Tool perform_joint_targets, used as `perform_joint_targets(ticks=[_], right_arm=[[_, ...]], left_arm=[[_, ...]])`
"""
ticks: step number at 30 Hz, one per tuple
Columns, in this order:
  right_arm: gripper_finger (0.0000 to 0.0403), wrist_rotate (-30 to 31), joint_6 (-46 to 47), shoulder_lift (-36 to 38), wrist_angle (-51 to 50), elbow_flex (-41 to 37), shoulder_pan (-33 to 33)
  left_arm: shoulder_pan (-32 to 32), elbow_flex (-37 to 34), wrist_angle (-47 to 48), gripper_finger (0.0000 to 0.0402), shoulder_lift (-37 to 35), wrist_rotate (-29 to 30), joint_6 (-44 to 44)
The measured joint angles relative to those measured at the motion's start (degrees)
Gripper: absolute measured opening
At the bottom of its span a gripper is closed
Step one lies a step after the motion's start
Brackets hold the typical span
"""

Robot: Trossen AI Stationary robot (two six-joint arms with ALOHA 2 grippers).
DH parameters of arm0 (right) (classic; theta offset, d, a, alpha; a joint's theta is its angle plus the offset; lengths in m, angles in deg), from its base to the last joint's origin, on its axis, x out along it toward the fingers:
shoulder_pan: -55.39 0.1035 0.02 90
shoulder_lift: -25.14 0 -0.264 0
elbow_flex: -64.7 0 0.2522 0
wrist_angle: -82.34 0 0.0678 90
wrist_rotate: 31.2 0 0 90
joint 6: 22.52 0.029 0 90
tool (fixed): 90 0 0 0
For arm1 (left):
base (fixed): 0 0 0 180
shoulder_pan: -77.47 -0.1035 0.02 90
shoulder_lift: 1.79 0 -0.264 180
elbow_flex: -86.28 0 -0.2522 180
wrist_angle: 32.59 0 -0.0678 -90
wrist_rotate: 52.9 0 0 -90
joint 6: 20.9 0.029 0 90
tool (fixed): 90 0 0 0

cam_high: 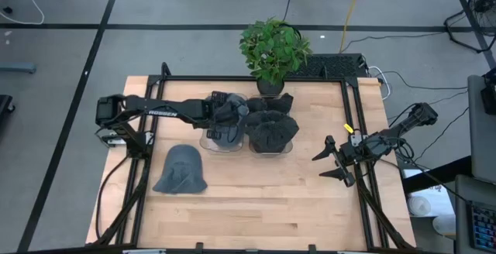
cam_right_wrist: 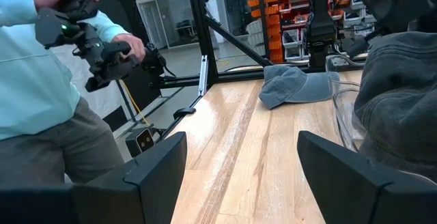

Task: Pick & Place hat
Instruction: Put the right blue cap into the left transparent bin, then put the blue cap into the left transparent bin

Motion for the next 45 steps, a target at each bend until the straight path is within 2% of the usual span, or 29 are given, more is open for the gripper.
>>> perform_joint_targets(ticks=[3,9,14,34,39,45], right_arm=[[0.0267,0.0,0.0,0.0,0.0,-0.02,0.02],[0.0267,0.0,-0.01,0.01,0.07,-0.02,0.02],[0.0267,0.0,-0.02,0.02,0.0,0.0,0.02],[0.0267,0.0,-0.01,0.02,0.0,0.0,0.01],[0.0267,0.0,-0.02,0.02,-0.02,-0.02,0.01],[0.0267,0.0,-0.02,0.0,0.0,-0.02,0.01]], left_arm=[[1.94,2.65,6.29,0.0039,-1.32,1.06,-2.65],[6.13,7.62,11.0,0.006,-4.85,-0.46,-7.8],[8.51,12.55,18.1,0.0069,-5.47,0.63,-16.67],[12.57,27.31,45.57,0.002,-5.45,0.14,-36.89],[13.38,30.02,49.61,0.0016,-5.48,-1.57,-47.88],[14.18,30.04,49.69,0.0046,-6.87,-10.37,-62.21]])
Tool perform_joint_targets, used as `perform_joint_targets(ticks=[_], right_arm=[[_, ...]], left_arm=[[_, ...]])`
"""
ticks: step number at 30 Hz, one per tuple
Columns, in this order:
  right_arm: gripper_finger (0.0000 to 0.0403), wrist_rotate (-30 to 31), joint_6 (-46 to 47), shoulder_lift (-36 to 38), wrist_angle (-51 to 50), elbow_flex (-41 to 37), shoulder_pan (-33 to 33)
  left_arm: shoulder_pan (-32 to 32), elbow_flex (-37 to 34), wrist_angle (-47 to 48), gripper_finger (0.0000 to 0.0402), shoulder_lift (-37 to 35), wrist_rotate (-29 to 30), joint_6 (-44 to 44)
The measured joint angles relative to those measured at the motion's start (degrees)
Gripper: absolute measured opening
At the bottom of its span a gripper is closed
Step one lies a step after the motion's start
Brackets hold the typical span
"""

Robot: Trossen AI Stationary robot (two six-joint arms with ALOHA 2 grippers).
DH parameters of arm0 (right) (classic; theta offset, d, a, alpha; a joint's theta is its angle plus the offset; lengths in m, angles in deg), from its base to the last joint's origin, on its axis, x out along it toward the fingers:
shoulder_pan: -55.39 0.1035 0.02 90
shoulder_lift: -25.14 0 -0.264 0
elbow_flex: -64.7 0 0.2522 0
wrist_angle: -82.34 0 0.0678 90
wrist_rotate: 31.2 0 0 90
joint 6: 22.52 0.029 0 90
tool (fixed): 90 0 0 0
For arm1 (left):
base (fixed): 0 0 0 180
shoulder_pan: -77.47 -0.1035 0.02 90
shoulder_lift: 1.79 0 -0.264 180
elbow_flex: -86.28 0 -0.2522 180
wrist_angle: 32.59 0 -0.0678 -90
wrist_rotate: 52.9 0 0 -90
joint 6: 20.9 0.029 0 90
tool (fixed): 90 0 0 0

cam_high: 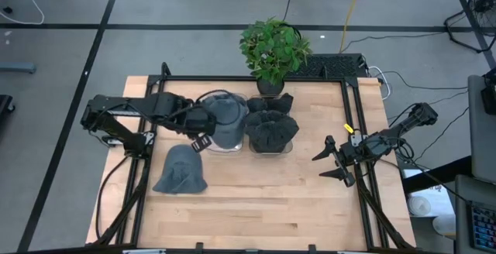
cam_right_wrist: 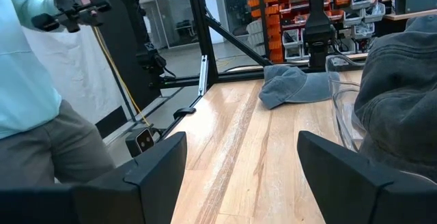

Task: Pick & Place hat
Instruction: Put the blue cap into the left transparent bin

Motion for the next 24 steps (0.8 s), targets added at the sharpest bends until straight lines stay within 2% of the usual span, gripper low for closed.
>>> perform_joint_targets(ticks=[5,10,14,17,24], right_arm=[[0.0267,0.0,0.0,0.0,0.0,0.0,-0.01],[0.0267,0.0,0.0,0.01,0.0,0.01,-0.01],[0.0267,0.0,0.02,0.01,0.0,0.01,0.0],[0.0267,0.0,0.0,0.01,-0.02,0.01,0.0],[0.0267,0.0,0.01,0.01,0.0,0.02,0.0]], left_arm=[[1.9,-0.15,-0.17,0.0085,-1.47,-3.0,-10.9],[3.62,-0.17,-0.35,0.0126,-2.32,-7.5,-26.8],[6.36,-1.17,-0.17,0.0159,-3.1,-11.5,-31.99],[9.4,-4.33,-0.18,0.0182,-3.54,-13.72,-37.04],[17.95,-12.27,-0.23,0.0219,-3.77,-18.93,-55.02]])
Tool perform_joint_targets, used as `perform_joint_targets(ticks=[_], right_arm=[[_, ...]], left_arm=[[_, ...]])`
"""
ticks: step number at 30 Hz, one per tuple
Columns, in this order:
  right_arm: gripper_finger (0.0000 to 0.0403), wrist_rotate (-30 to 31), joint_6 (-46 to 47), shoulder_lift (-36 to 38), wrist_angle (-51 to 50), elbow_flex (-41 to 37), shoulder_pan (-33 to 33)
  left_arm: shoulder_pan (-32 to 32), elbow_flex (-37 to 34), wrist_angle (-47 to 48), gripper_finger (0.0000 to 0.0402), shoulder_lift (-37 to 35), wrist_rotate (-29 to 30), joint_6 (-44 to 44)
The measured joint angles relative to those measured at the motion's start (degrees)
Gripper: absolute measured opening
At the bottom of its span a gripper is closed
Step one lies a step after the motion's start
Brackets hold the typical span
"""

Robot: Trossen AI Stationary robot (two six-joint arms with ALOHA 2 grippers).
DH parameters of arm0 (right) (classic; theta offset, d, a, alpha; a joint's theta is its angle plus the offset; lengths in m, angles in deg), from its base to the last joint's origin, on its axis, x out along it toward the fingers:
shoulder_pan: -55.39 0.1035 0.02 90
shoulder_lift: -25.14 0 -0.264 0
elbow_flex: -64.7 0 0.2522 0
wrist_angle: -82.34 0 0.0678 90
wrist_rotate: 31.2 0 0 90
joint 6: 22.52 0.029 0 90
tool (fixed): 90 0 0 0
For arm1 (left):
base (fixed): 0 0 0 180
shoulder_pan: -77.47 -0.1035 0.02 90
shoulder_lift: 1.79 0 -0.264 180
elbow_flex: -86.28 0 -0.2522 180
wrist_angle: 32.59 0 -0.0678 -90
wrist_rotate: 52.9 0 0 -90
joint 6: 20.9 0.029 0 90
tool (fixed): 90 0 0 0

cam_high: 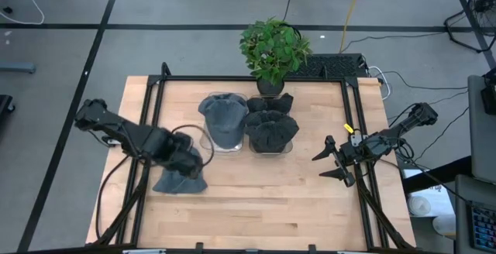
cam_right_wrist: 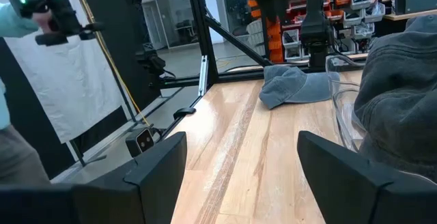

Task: Pick & Place hat
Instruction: Put the blue cap into the left transparent bin

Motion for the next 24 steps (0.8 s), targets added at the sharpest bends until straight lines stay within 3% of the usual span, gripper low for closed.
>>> perform_joint_targets(ticks=[11,17,19,24], right_arm=[[0.0267,0.0,0.0,0.0,0.0,-0.02,0.0],[0.0267,0.0,0.0,0.0,-0.01,-0.02,0.0],[0.0267,0.0,0.01,-0.01,-0.02,-0.02,-0.01],[0.0267,0.0,-0.01,0.01,-0.01,-0.01,0.0]], left_arm=[[9.6,-4.17,0.08,0.0246,-0.07,-2.9,-35.81],[11.86,-5.54,-2.36,0.0246,-0.07,-6.17,-44.39],[12.21,-5.88,-5.51,0.0246,-0.05,-3.43,-45.79],[14.82,-5.94,-13.08,0.0246,-0.04,9.82,-51.32]])
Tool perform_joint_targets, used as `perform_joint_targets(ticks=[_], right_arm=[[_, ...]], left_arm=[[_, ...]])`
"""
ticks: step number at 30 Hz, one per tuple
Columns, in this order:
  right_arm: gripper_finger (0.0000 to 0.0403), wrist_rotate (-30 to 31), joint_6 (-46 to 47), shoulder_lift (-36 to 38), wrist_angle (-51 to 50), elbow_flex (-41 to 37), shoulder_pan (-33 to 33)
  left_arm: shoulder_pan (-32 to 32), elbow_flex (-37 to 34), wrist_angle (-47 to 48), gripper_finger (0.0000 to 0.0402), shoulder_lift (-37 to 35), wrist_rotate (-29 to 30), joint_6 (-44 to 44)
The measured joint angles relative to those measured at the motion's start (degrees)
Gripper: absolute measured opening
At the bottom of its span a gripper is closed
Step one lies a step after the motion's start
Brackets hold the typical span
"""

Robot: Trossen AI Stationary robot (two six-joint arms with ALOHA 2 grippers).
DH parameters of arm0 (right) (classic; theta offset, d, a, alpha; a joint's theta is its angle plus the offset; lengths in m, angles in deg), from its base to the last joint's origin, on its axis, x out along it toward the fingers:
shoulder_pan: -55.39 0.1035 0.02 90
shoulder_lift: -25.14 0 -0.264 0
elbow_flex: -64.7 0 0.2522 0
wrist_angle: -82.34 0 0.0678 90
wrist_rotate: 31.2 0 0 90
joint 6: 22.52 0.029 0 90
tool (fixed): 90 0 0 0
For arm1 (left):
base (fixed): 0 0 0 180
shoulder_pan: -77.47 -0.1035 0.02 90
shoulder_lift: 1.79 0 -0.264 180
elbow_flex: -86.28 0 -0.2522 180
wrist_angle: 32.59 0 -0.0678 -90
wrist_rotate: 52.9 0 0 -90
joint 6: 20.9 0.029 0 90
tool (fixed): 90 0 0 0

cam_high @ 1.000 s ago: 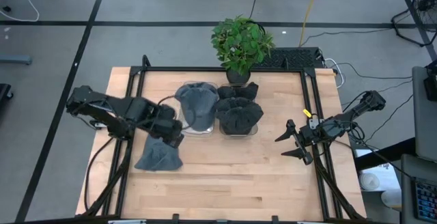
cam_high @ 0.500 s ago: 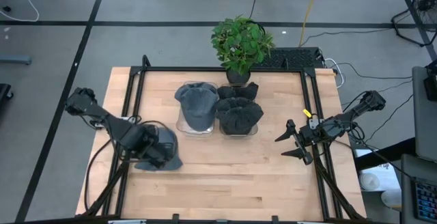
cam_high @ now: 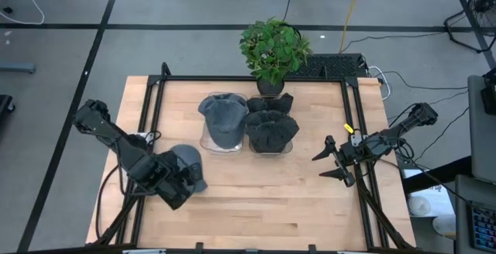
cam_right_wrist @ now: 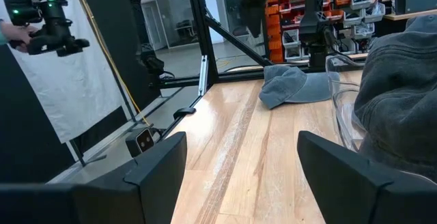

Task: Pick & Place hat
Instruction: Put the blue cap into the left transparent bin

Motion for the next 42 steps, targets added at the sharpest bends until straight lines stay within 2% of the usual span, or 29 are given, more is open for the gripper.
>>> perform_joint_targets(ticks=[2,6,12,15,18,24,28,32,36,42], right_arm=[[0.0267,0.0,0.0,-0.01,0.01,0.01,0.01],[0.0267,0.0,0.02,-0.02,0.01,-0.01,-0.01],[0.0267,0.0,0.0,-0.02,0.01,-0.01,0.01],[0.0267,0.0,0.01,-0.01,-0.01,-0.01,0.0],[0.0267,0.0,0.02,0.0,0.01,0.0,0.0],[0.0267,0.0,0.01,-0.01,-0.01,0.01,-0.01],[0.0267,0.0,0.01,-0.01,-0.01,0.01,0.0],[0.0267,0.0,0.0,-0.02,-0.01,-0.01,0.0],[0.0267,0.0,0.02,-0.02,-0.01,-0.01,0.01],[0.0267,0.0,0.0,-0.01,0.0,-0.01,0.0]], left_arm=[[0.77,-0.66,-1.97,0.0246,0.0,2.52,-3.39],[1.0,-3.39,-5.17,0.0241,0.09,0.86,-7.99],[0.89,-8.27,-11.23,0.0223,1.34,-1.48,-7.88],[0.87,-10.03,-11.2,0.0211,2.55,-5.02,-5.33],[0.73,-11.43,-10.35,0.02,3.53,-8.01,2.95],[0.63,-14.41,-9.99,0.0181,3.87,-5.85,28.46],[0.63,-16.89,-9.95,0.0175,3.87,-7.04,45.04],[1.14,-19.44,-9.9,0.0176,3.87,-8.03,57.56],[2.39,-21.3,-10.3,0.0181,3.87,-8.62,65.38],[4.74,-24.13,-15.92,0.0193,3.85,-8.65,69.92]])
